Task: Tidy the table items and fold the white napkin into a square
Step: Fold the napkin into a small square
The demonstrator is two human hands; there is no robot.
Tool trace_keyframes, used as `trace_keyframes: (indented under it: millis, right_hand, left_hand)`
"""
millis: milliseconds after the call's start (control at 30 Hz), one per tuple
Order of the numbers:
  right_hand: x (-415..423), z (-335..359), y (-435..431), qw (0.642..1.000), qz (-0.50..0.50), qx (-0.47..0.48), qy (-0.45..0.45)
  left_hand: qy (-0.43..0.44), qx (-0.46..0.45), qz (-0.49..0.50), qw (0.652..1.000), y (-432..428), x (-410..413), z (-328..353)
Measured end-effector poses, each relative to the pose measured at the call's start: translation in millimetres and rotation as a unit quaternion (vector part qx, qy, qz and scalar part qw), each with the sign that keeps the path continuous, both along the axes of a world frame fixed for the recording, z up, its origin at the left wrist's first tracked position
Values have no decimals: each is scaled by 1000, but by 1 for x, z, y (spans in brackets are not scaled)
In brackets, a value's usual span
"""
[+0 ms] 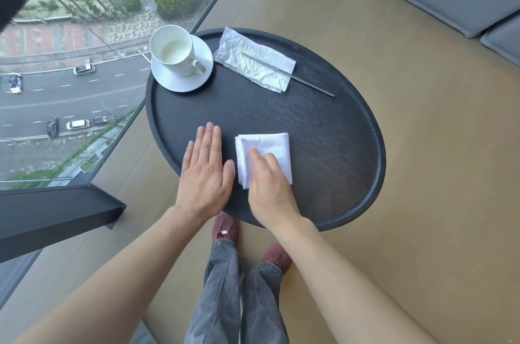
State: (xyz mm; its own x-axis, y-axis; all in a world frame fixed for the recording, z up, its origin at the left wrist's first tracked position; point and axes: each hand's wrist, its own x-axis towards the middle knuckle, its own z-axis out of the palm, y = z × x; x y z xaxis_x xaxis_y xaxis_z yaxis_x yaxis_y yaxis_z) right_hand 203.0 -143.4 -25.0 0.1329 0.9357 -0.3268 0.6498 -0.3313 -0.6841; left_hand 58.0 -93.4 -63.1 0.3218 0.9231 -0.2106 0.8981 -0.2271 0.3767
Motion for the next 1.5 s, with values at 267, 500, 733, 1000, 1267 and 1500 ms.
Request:
trace_keyframes:
  millis: [267,500,733,1000,1267,1500]
  right_hand:
    - [49,-14,-1,968,78,78,-226]
    - [65,-32,1,947,168,6,-275]
    - [65,-17,16,918,203,6,-341]
    - [64,16,57,916,244,-59,-314]
    - [76,32,67,974,143,-176,8]
    - [58,27,102,975,-128,-119,137]
  left_hand:
    - [0,73,-102,992,-22,53,15]
    - [55,47,-126,989,-14,44,-15]
    - [74,61,-170,981,0,39,-3]
    - [127,36,-244,961,44,46,28]
    - [23,-205,-177,962,92,31,58]
    - [-283,-136,41,949,109,35,61]
